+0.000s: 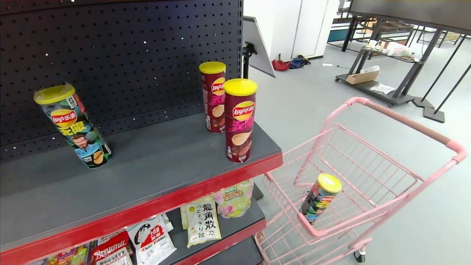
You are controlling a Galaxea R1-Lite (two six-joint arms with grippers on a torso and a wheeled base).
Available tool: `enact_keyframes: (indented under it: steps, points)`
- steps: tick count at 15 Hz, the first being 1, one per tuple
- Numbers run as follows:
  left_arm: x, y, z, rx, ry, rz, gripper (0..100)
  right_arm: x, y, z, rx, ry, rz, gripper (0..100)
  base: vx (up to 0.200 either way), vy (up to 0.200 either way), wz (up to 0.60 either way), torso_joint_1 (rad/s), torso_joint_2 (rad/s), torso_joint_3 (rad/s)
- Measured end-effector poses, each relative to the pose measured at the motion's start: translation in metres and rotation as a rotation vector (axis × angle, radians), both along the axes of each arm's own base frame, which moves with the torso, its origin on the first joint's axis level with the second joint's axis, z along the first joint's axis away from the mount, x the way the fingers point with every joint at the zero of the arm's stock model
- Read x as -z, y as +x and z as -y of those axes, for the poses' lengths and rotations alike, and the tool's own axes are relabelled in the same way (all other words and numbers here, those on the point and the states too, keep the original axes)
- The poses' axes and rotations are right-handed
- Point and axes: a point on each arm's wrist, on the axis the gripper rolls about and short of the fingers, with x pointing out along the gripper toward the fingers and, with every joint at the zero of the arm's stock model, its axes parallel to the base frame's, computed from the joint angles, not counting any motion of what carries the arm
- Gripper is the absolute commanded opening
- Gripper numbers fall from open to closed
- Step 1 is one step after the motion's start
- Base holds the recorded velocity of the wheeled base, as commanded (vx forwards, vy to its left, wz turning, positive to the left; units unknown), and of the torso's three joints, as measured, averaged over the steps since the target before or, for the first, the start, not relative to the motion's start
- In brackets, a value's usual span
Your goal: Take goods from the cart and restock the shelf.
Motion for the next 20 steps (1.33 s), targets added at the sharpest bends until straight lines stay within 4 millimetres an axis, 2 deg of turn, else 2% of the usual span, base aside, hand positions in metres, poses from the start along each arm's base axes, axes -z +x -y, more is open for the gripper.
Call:
enact_keyframes:
  steps: [3, 11, 20]
  points:
    - [-0.0001, 0.0000, 0.0000, 0.000, 0.000, 0.001, 100, 0.0000, 0.0000, 0.0001, 0.005, 0.001, 0.000, 100, 0.000, 0.000, 0.00, -0.067, 0.13, 0.091]
    - [0.0002, 0.0000, 0.0000, 0.000, 0.000, -0.001, 100, 0.0001, 0.0000, 0.0001, 0.004, 0.003, -0.001, 100, 0.000, 0.000, 0.00, -0.140, 0.37, 0.225]
    - [0.0001, 0.0000, 0.0000, 0.000, 0.000, 0.000, 100, 0.0000, 0.0000, 0.0001, 0.004, 0.002, 0.000, 100, 0.000, 0.000, 0.00, -0.175, 0.53, 0.353]
